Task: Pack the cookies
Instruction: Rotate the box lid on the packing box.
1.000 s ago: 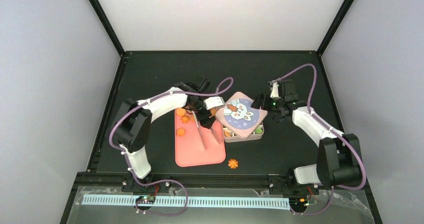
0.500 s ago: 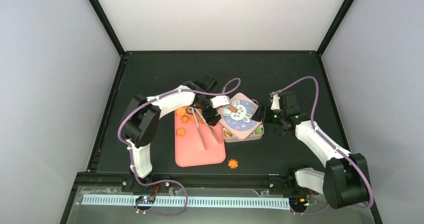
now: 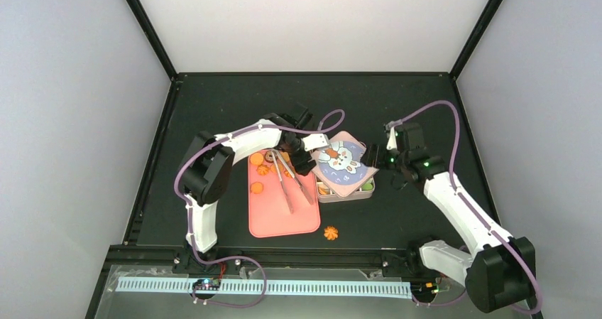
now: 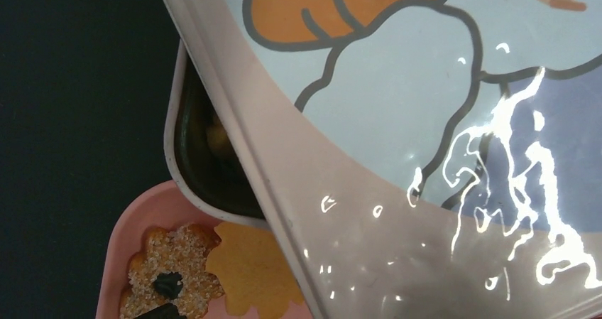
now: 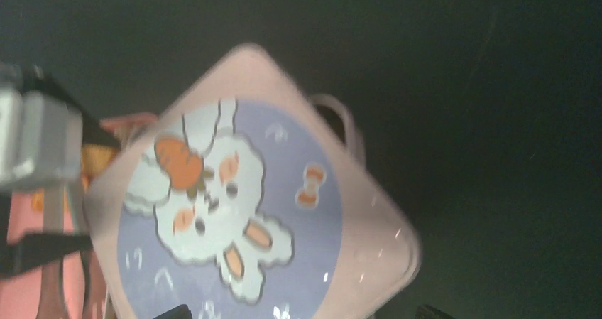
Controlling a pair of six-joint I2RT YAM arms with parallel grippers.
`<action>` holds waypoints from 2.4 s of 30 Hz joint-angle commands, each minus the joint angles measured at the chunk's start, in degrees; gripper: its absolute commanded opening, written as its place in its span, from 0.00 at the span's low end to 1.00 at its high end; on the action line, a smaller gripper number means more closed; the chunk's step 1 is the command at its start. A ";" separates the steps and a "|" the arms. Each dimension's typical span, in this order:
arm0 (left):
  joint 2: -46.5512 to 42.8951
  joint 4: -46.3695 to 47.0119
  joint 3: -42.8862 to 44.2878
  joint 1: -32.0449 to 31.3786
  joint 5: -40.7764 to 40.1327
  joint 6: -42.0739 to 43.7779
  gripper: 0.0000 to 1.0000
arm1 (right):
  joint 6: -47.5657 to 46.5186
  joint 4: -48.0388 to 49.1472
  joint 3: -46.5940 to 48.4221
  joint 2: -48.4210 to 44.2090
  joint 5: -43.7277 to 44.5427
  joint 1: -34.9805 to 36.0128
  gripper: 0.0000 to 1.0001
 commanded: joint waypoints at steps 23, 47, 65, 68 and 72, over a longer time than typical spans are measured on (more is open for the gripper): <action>-0.62 -0.79 1.85 -0.55 -0.14 0.27 0.91 | 3.33 8.19 -4.10 4.91 -3.76 0.93 0.74; -3.49 -4.54 4.39 -0.47 -0.14 -0.40 0.91 | -0.47 -0.31 0.10 0.08 2.12 1.95 0.77; -13.61 -5.63 -4.31 4.00 4.62 -0.07 0.94 | 1.37 4.74 -0.64 5.40 -1.25 3.45 0.76; -12.37 -5.66 -3.59 3.93 5.63 -0.78 0.93 | 1.94 5.06 -1.03 5.40 -1.93 4.06 0.76; -11.36 -5.66 -2.95 3.87 5.92 -0.99 0.92 | 2.65 5.42 -1.39 4.81 -2.85 4.51 0.76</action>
